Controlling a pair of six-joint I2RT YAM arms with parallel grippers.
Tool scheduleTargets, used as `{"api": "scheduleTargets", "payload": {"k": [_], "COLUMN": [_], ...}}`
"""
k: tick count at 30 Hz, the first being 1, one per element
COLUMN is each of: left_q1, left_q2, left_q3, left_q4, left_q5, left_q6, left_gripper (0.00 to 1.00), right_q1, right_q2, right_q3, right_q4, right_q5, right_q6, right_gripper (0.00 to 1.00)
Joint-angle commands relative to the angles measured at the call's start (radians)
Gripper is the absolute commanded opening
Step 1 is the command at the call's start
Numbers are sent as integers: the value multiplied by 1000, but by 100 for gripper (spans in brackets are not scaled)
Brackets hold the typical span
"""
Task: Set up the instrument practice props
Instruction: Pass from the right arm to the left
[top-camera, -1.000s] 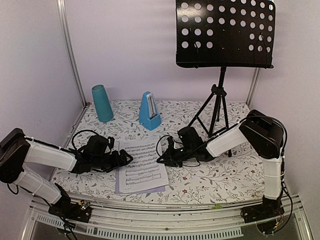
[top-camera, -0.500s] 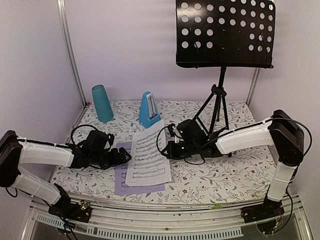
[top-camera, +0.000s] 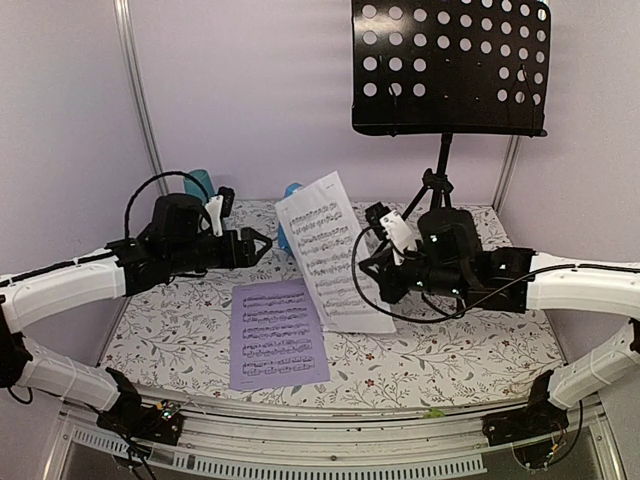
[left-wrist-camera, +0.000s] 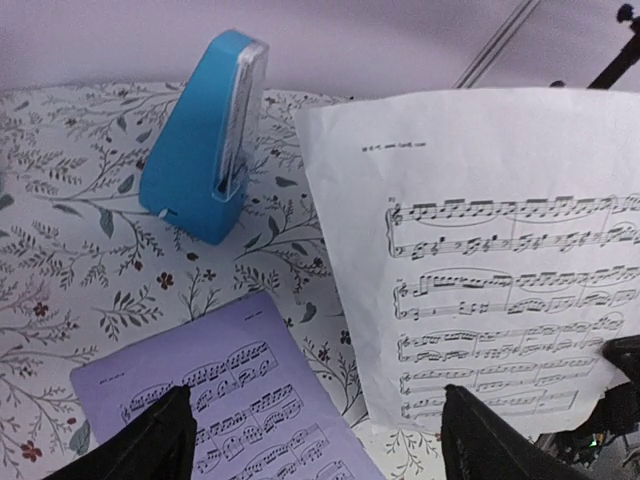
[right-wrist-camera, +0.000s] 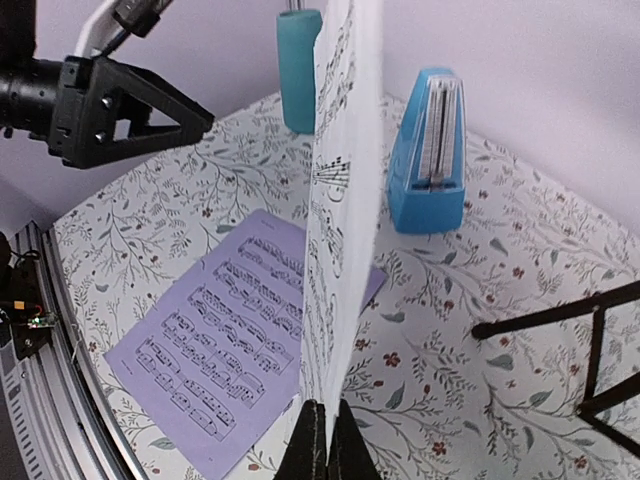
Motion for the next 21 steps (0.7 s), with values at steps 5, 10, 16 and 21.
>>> {"api": "scheduleTargets", "payload": {"k": [5, 10, 16, 21], "left_q1": [-3, -47, -141, -262], "left_q2": [-36, -36, 17, 117], "left_q3": [160, 216, 308, 446], "left_q4": [126, 207, 263, 272], "left_q5": [208, 266, 255, 168], "left_q6": [313, 357, 388, 457], "left_gripper": [82, 79, 74, 69], "right_q1": [1, -33, -152, -298], "right_q2": [-202, -292, -300, -244], "right_q3": [159, 267, 433, 580], "right_q4": [-110, -127, -121, -111], "right_q5": [28, -22, -116, -128], "right_q6": [-242, -298, -294, -241], "right_gripper": [0, 0, 0, 0]}}
